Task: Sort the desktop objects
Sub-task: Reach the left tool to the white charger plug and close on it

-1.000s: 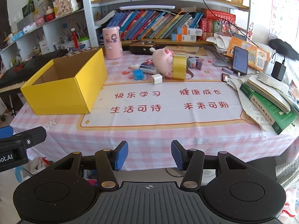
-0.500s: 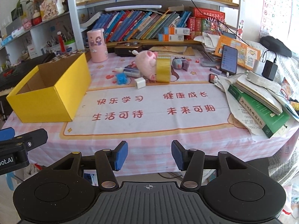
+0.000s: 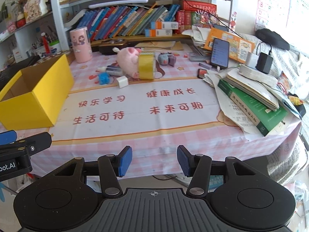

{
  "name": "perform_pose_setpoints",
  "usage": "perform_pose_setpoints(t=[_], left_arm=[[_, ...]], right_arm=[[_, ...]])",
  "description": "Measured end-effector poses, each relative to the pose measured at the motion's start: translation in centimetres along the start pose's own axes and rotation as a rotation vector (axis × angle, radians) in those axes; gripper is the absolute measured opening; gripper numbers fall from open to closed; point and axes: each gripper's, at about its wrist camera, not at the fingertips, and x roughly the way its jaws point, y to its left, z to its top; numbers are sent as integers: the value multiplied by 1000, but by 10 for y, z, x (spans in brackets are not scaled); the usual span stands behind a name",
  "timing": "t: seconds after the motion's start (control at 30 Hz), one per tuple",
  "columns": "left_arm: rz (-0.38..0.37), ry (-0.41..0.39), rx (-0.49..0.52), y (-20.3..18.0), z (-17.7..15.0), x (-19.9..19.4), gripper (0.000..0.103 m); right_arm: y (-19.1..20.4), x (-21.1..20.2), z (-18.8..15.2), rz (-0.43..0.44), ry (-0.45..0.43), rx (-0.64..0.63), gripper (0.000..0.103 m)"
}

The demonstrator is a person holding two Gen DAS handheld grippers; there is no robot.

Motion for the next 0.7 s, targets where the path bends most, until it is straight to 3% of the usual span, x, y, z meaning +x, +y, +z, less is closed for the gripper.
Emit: perform_pose_setpoints(t=[0.7], left_arm=[[-69, 75, 49, -44, 30, 72, 90]], right_arm=[[-44, 48, 27, -64, 65, 45, 52]])
